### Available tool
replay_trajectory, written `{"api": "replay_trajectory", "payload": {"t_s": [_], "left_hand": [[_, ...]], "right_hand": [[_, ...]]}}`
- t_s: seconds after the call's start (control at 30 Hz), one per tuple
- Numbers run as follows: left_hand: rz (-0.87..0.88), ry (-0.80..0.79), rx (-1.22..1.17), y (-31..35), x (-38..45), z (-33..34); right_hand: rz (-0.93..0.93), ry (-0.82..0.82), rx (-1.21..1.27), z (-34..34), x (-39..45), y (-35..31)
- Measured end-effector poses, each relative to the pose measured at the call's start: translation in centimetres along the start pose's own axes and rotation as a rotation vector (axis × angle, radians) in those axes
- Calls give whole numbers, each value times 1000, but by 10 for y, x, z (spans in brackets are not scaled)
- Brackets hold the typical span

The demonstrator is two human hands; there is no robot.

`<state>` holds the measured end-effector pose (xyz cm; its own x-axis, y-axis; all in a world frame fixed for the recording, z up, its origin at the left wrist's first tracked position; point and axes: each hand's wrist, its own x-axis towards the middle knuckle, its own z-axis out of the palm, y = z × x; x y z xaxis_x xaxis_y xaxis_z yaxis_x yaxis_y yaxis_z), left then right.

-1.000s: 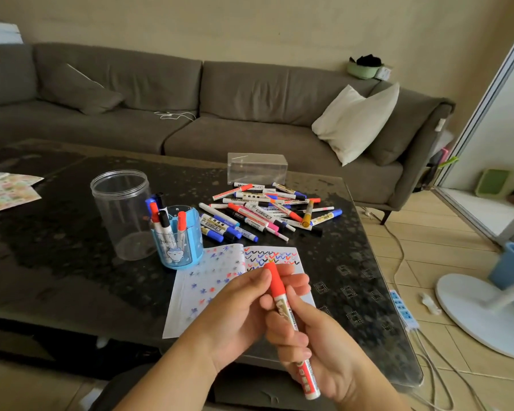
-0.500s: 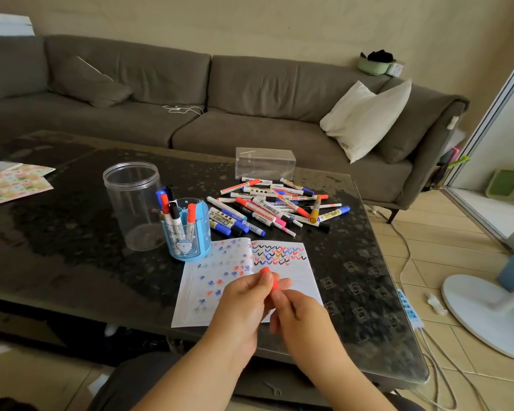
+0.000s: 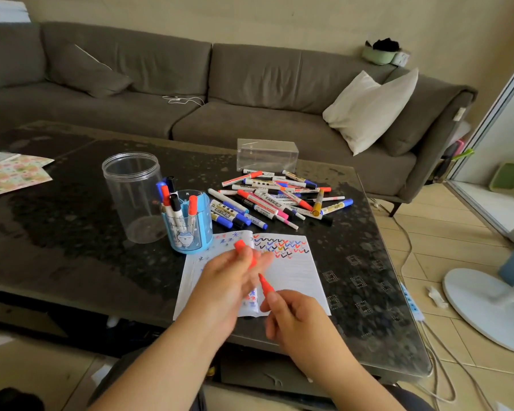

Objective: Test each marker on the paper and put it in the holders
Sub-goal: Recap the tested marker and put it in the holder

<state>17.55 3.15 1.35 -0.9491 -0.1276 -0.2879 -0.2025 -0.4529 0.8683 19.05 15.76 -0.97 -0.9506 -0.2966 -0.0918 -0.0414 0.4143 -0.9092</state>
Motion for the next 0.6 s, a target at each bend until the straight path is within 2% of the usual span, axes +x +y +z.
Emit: {"api": "replay_trajectory", "payload": {"t_s": [0.1,0.3,0.5,0.6], "left_hand": [[18,8,77,5,9,-10],[39,253,449,-6,23,-24],[107,204,732,-28,44,-30],[182,154,825,-36,59,-26]], "right_hand": [[98,-13,152,-2,0,6],[179,-4,325,-14,8,10],[175,73,576,-33,21,10],[196,119,783,-41,31,12]]}}
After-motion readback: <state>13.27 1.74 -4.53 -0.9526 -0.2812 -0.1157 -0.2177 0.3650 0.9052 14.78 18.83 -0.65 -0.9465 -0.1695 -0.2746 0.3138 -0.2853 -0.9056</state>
